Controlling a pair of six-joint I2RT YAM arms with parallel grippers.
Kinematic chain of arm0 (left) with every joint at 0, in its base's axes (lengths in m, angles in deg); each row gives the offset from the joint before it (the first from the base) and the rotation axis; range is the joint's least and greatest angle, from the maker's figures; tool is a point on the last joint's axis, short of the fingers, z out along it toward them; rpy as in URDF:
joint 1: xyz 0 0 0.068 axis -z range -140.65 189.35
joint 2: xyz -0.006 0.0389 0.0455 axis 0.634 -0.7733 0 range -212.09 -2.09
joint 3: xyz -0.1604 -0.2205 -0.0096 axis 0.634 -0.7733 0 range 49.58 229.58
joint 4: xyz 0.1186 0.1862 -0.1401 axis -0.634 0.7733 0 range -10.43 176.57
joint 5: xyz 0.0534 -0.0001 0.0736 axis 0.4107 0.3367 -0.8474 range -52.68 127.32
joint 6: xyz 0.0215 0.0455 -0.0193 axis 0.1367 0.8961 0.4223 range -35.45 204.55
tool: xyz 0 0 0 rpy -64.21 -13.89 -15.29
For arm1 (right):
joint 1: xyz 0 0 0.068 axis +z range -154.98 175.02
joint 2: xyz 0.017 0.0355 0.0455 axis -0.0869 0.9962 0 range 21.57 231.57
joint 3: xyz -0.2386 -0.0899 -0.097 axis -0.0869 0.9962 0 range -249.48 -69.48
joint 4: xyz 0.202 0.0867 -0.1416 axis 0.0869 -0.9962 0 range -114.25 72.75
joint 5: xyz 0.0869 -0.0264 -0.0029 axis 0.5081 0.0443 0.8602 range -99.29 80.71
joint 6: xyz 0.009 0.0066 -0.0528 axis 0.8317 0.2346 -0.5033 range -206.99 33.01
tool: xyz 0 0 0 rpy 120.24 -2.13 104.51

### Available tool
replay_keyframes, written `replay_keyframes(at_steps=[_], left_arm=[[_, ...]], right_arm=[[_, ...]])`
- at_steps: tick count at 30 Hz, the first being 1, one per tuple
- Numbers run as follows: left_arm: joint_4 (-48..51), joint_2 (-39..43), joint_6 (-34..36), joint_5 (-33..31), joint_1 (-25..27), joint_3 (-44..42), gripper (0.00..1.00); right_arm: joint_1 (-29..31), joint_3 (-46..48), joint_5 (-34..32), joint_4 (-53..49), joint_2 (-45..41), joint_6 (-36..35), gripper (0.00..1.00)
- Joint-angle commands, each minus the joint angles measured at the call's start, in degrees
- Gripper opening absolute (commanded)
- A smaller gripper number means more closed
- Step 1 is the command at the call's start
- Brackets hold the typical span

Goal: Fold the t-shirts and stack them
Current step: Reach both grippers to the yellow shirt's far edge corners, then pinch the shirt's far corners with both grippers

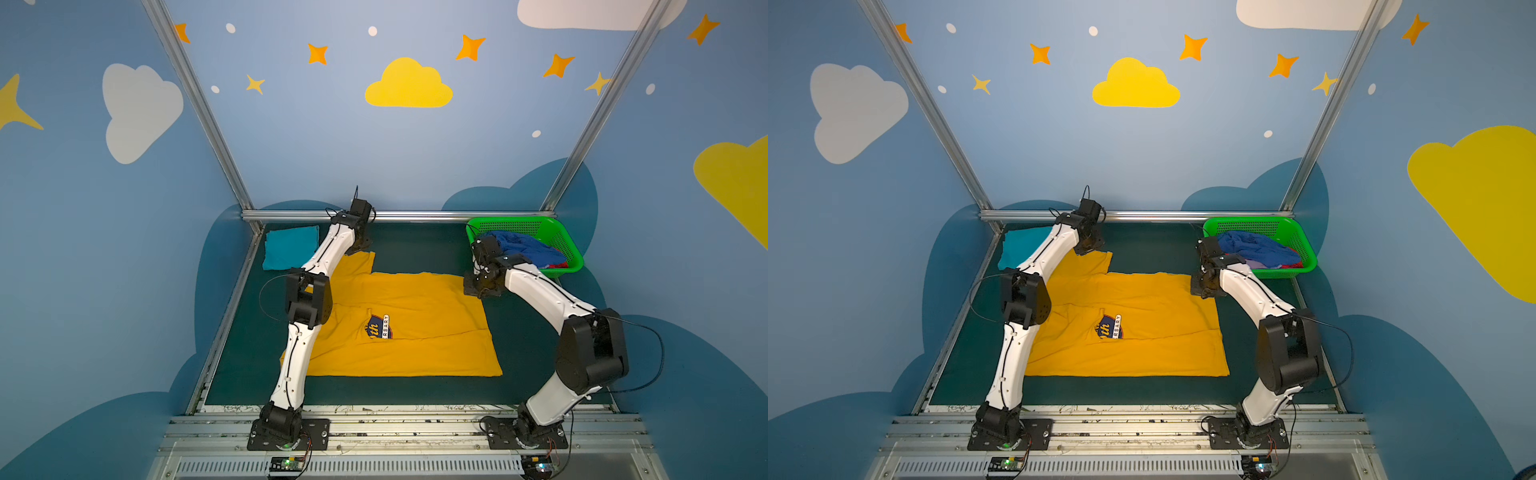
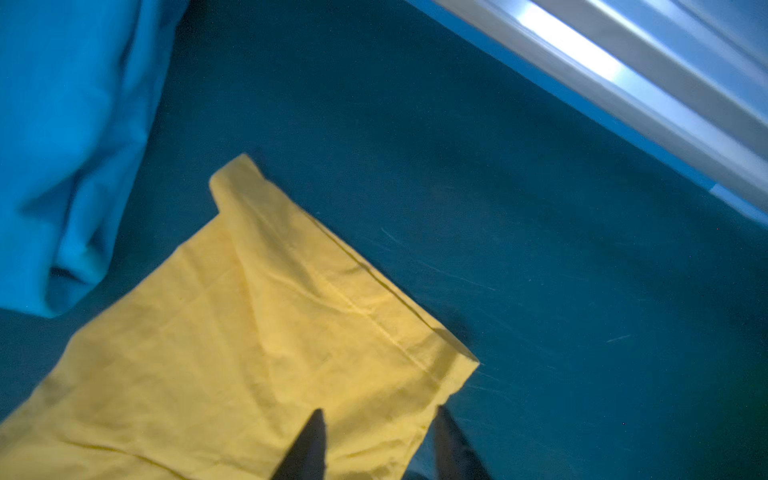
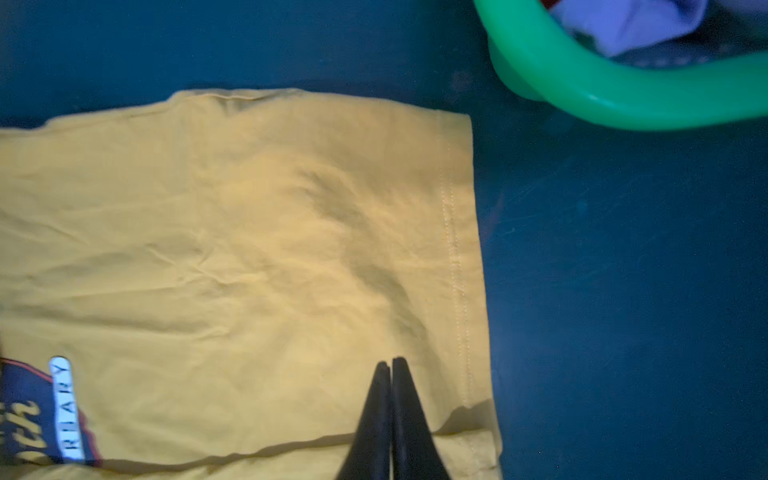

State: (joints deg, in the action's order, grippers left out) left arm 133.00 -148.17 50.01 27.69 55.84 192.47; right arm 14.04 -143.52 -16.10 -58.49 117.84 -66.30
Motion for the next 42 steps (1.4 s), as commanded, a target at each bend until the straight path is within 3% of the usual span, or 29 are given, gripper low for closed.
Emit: replay_keyframes(at_steps=[1,4,7,22,27,37,40,42], left_arm=[[6.66,-6.07,0.65,-4.98,-0.03,9.67,0.55],[10.44,-9.60,-2.43,-7.20,-0.54,14.49,0.65],[8.25,-9.45,-5.61,-4.53,-1.79,10.70,0.73],[-7.23,-11.95,-13.02,8.91,-4.62,7.49,0.73],[-5.88,-14.22,-16.15,8.84,-5.15,7.58,0.58],[5.16,-16.99,-20.13,16.04,-6.62,9.02,0.52],[8.90,-16.52,-17.94,15.74,-6.87,8.99,0.42],[10.17,-16.17,-16.52,14.52,-7.15,8.97,0.29]], right_arm=[[0.40,-1.97,-1.69,0.19,1.33,-0.46,0.02],[0.40,-2.02,-2.16,0.28,1.47,-0.49,0.01],[0.40,-1.71,-1.65,0.69,1.29,-0.21,0.02],[0.49,1.67,-0.74,0.99,0.61,1.20,0.02],[0.57,1.44,-0.81,0.59,1.11,1.20,0.02],[0.64,1.80,-2.84,0.13,1.50,1.71,0.02],[0.66,1.20,-2.80,-0.22,2.39,1.81,0.03],[0.66,0.89,-2.86,-0.45,2.93,1.78,0.04]])
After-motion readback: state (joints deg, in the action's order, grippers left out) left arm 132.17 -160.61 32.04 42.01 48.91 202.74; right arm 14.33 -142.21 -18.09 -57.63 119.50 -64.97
